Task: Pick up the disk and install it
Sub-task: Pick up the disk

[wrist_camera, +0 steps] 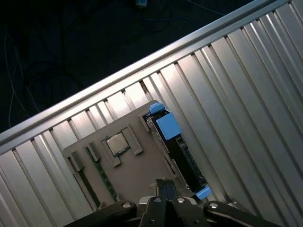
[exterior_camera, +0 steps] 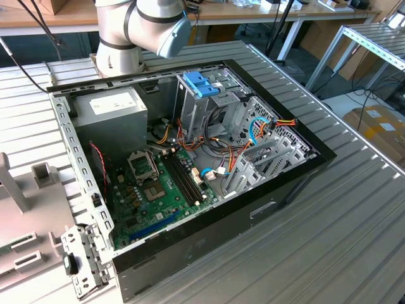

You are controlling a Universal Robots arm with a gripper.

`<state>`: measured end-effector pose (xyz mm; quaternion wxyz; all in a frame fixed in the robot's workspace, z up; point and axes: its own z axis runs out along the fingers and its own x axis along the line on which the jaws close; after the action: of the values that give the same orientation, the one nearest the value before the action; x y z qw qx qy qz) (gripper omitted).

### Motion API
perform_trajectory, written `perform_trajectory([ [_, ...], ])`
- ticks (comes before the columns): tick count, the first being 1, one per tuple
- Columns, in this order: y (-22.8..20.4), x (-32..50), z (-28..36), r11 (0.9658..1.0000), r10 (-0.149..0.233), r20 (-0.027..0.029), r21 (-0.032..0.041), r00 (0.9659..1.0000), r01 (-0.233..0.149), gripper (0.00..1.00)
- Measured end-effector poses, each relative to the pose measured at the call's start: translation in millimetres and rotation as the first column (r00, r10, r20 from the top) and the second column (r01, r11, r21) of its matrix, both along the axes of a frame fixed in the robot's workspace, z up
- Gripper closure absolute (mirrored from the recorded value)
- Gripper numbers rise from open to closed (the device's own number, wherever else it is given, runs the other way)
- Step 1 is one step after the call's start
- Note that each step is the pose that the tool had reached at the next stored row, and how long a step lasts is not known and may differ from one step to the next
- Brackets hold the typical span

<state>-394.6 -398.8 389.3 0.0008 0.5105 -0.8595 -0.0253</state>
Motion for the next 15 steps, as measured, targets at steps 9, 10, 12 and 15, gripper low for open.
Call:
perform_trajectory([
  [9, 0.0, 0.0, 0.0, 0.9987, 0.051, 0.0001, 0.0000, 0.9987, -0.051, 0.89],
  [10, 0.0, 0.0, 0.0, 0.9984, 0.057, 0.0000, 0.0000, 0.9984, -0.057, 0.89],
  [12, 0.0, 0.0, 0.0, 0.9978, 0.066, 0.0000, 0.0000, 0.9978, -0.066, 0.89],
  [15, 0.0, 0.0, 0.0, 0.9967, 0.081, 0.0000, 0.0000, 0.9967, -0.081, 0.89],
])
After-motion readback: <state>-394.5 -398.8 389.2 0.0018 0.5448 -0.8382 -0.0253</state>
